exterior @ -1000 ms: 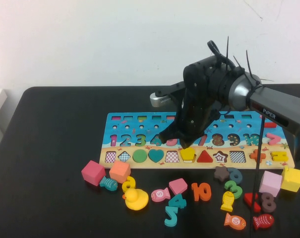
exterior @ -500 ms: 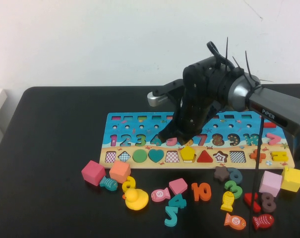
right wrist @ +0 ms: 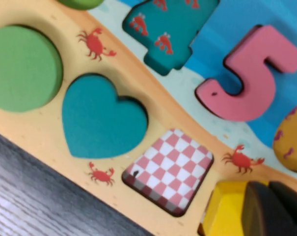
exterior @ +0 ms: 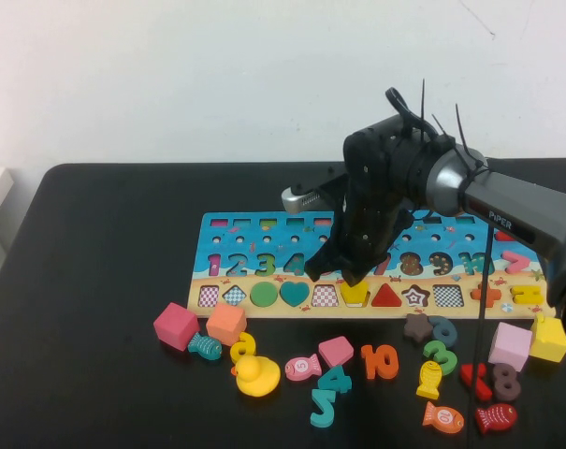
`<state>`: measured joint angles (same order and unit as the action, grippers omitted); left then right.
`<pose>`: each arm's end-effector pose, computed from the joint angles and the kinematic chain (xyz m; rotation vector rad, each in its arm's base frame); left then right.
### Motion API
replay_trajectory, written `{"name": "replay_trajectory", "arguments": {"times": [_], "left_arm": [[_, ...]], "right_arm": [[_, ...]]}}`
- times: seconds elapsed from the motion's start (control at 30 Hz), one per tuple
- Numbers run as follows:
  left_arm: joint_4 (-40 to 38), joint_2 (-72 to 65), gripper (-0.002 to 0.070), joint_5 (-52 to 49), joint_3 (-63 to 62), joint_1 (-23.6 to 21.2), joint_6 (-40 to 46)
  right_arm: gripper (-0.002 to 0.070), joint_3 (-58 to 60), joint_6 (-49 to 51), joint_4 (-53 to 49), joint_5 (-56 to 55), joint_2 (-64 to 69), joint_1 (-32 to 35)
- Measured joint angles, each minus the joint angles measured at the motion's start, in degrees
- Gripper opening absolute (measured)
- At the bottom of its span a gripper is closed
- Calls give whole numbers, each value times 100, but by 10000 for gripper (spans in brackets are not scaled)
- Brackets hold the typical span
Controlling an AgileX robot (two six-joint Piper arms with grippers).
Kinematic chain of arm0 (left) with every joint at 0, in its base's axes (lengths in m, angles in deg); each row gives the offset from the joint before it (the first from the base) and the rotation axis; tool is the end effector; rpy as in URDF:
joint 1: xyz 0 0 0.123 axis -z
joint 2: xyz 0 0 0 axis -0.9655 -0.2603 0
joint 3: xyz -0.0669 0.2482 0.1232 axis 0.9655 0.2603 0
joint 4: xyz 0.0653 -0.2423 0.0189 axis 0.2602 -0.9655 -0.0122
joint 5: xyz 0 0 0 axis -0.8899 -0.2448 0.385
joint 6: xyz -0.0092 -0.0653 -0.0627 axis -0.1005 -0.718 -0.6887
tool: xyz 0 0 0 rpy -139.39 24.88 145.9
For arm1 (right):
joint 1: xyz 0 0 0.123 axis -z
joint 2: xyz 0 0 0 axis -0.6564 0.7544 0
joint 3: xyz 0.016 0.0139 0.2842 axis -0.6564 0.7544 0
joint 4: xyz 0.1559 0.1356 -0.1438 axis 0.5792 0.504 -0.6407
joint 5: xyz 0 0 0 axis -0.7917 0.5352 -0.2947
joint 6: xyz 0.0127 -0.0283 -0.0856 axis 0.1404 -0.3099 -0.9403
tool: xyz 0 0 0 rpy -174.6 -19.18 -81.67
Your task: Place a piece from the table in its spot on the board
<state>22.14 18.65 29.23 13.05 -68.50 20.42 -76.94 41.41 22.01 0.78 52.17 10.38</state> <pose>0.0531 -0.0063 0.1797 0.0633 1.8045 -0.1136 0.4394 0.2594 0.1490 -0.8458 2.7396 0.0820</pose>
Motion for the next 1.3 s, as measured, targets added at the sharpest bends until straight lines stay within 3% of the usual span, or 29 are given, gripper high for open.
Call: {"name": "replay_trajectory", "arguments": {"times": [0.97,1.3], "left_arm": [[0,0,-1,0,0,0,12],[0,0,-1,0,0,0,12]], "right_arm": [[19,-170,0,-158,-153,166,0],[19,-170,100,-1209,363,-1265,-8]]}}
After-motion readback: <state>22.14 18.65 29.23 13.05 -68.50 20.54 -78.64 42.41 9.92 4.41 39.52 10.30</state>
